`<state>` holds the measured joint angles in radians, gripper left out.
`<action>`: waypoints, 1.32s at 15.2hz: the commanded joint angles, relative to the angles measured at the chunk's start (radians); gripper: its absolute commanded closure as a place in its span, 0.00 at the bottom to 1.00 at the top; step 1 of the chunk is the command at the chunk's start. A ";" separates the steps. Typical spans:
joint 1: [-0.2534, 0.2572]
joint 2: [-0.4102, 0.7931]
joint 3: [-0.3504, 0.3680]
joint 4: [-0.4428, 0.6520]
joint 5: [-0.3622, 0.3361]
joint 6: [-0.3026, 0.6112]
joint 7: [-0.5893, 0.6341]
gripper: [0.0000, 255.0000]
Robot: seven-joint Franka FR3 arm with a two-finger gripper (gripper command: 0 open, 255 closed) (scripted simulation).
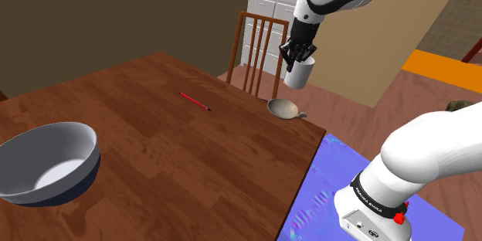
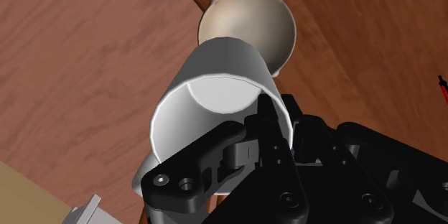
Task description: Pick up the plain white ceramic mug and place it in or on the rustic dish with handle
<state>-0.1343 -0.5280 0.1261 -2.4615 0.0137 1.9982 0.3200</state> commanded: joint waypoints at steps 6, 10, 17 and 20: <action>-0.002 0.023 0.001 -0.075 -0.002 0.098 -0.001 1.00; -0.002 0.044 0.004 -0.114 -0.003 0.158 0.003 1.00; -0.004 0.082 0.009 -0.164 -0.005 0.246 0.009 1.00; -0.004 0.082 0.009 -0.164 -0.005 0.246 0.009 1.00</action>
<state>-0.1382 -0.4469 0.1354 -2.6252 0.0088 2.2426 0.3285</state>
